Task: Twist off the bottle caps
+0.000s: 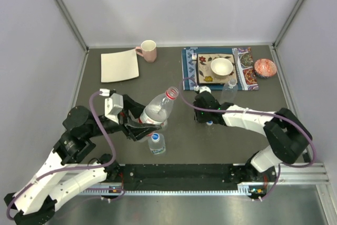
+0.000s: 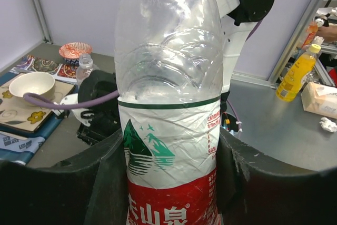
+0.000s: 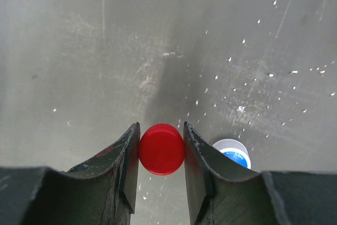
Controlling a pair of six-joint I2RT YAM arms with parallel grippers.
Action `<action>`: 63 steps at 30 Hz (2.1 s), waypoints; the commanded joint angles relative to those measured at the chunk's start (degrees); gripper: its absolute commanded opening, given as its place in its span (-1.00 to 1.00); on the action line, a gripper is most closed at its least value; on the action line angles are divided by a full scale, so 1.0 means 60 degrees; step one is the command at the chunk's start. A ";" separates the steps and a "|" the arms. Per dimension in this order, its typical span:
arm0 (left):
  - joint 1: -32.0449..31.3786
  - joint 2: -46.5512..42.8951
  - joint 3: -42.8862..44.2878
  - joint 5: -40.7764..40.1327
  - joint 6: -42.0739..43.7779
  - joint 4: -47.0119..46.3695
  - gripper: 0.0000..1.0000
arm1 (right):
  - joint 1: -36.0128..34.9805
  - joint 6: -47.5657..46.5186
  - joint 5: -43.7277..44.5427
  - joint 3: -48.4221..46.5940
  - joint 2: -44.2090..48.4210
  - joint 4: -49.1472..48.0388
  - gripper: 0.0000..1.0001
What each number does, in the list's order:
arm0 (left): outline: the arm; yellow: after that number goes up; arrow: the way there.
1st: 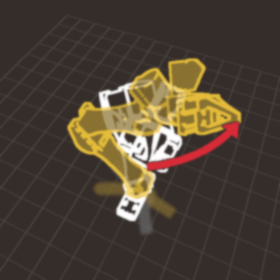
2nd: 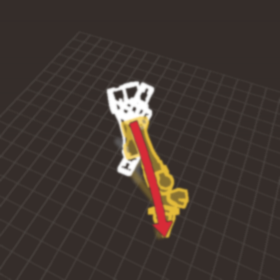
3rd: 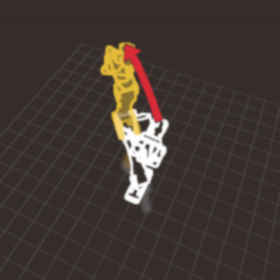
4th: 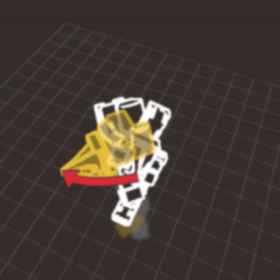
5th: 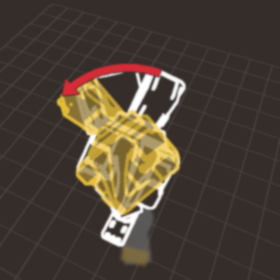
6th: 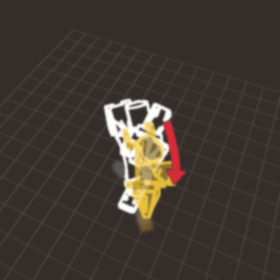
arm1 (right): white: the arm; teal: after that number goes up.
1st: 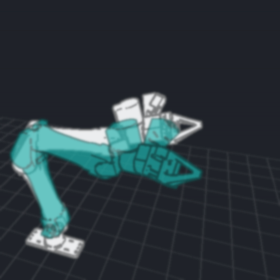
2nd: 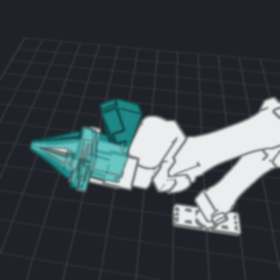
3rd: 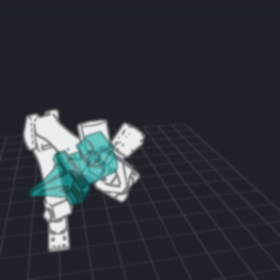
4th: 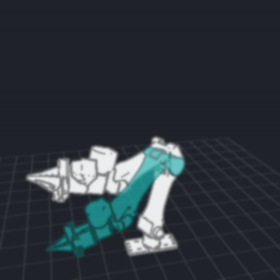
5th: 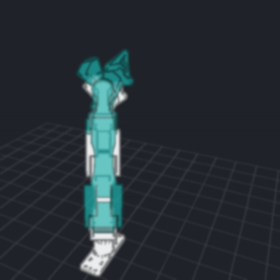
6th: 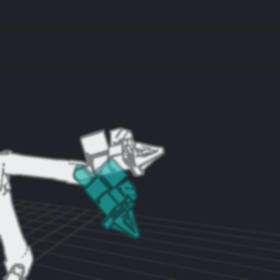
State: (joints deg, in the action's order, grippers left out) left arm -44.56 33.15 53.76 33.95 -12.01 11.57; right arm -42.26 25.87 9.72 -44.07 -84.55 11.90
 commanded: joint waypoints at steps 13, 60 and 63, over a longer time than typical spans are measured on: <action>0.0043 -0.0236 -0.0200 -0.0503 0.0244 -0.0083 0.16 | -0.0471 0.0420 0.0270 -0.0638 -0.1303 -0.0328 -0.72; 0.0028 0.2122 0.0473 0.0273 0.0112 -0.1049 0.20 | -0.0471 0.1343 -0.4488 -0.4930 0.5274 -0.0738 0.78; 0.0014 0.2327 0.0518 0.0332 0.0039 -0.1239 0.20 | -0.0471 0.1372 -0.4782 -0.4959 0.5026 -0.0519 0.78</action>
State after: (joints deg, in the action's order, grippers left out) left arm -44.56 46.68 53.71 33.95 -11.44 9.80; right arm -44.84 31.38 -9.80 -74.11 -52.42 11.38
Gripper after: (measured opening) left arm 0.610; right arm 0.887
